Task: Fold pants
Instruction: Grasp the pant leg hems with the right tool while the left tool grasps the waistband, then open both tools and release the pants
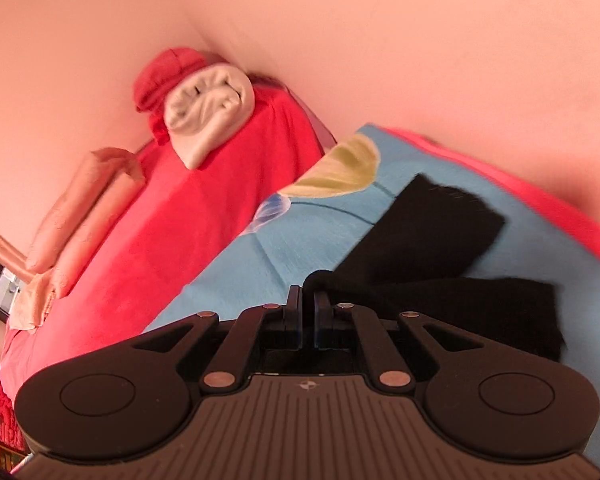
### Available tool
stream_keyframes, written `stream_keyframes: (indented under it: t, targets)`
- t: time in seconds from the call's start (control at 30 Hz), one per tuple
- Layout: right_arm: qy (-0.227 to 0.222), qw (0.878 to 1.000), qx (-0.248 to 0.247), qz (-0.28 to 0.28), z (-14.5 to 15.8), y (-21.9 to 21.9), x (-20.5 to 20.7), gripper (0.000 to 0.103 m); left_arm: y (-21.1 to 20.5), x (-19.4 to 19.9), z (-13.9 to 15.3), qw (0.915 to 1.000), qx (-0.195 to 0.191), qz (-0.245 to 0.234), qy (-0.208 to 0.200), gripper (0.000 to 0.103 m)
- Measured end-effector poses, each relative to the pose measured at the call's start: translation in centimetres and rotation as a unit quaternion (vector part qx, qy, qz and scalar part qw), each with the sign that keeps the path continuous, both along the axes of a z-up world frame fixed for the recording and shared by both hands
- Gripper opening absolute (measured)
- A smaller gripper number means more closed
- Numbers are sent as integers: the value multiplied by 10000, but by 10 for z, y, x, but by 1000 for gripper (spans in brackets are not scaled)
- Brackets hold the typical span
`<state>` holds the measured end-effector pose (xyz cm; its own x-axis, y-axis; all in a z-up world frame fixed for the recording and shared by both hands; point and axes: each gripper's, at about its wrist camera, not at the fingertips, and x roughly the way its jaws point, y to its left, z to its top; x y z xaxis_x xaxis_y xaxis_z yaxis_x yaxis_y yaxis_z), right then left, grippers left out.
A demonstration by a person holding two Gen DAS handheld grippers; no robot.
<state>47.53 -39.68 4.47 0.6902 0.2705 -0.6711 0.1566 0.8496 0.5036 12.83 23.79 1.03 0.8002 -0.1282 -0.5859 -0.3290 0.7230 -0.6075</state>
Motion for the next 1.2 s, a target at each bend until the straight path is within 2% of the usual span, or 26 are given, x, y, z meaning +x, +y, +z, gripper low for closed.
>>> stream_keyframes:
  t: [0.1, 0.13, 0.2, 0.23, 0.27, 0.3, 0.37, 0.47, 0.53, 0.6, 0.67, 0.7, 0.73, 0.77, 0.8, 0.83, 0.87, 0.9, 0.93, 0.97, 1.03, 1.13, 1.2]
  targets:
    - [411, 9990, -144, 119, -20, 11, 31, 28, 16, 11, -11, 9986, -465, -157, 189, 91]
    - [453, 9988, -34, 159, -23, 10, 36, 39, 20, 9, -12, 9981, -567, -189, 156, 93]
    - [149, 9990, 343, 250, -21, 0, 36, 47, 27, 4, -11, 9973, -714, -191, 44, 97]
    - [-191, 9987, 425, 215, -16, -7, 31, 59, 28, 1, -11, 9974, -700, -170, 28, 97]
    - [-472, 9984, 300, 71, -8, -14, 23, 78, 28, -1, -10, 9977, -660, -154, 27, 97]
    - [-689, 9975, 67, -160, 0, -22, 15, 84, 27, -3, -10, 9980, -608, -145, 25, 98]
    - [-1021, 9932, -305, -466, 12, -35, -4, 84, 26, -5, -10, 9985, -543, -91, -22, 98]
    - [-1059, 9927, -488, -302, 23, -47, -34, 80, 22, -4, -11, 9990, -435, -73, -39, 100]
    - [-1019, 9940, -370, 155, 24, -49, -55, 79, 20, -3, -12, 9992, -385, -60, -33, 102]
    - [-961, 9926, -52, 742, 21, -44, -71, 79, 19, -3, -11, 9994, -337, -43, -32, 102]
    - [-595, 9879, 281, 1404, 12, -35, -74, 76, 18, -4, -10, 9995, -305, -23, -30, 102]
    - [-368, 9869, 264, 1549, 5, -31, -71, 76, 16, -4, -10, 9996, -278, -20, -21, 103]
    - [-154, 9884, 32, 1509, -3, -28, -65, 72, 15, -4, -9, 9997, -248, -21, -1, 103]
    - [-51, 9907, -297, 1325, -8, -26, -58, 62, 15, -4, -8, 9998, -216, -14, 28, 103]
    - [-48, 9920, -646, 1084, -9, -28, -51, 55, 14, -5, -7, 9998, -183, -5, 47, 103]
    - [-237, 9917, -1021, 745, -8, -34, -43, 48, 13, -6, -5, 9999, -137, -4, 52, 103]
    - [-519, 9897, -1306, 283, -3, -40, -39, 56, 13, -7, -1, 10000, -68, -1, 50, 103]
    - [-747, 9861, -1431, -403, 0, -50, -39, 63, 13, -9, 3, 10000, 28, 12, 22, 103]
    - [-847, 9829, -1303, -985, 3, -59, -42, 66, 13, -12, 8, 9999, 142, 28, -51, 103]
    - [-945, 9833, -1060, -1136, 4, -64, -45, 65, 14, -15, 15, 9995, 288, 57, -154, 103]
    - [-1172, 9853, -886, -877, 7, -57, -53, 65, 16, -24, 28, 9968, 675, 256, -345, 103]
    - [-1495, 9776, -1402, -472, 15, -20, -72, 69, 20, -38, 42, 9900, 1153, 679, -449, 103]
    - [-1629, 9761, -1440, 16, 21, 5, -85, 71, 21, -48, 45, 9878, 1241, 765, -539, 103]
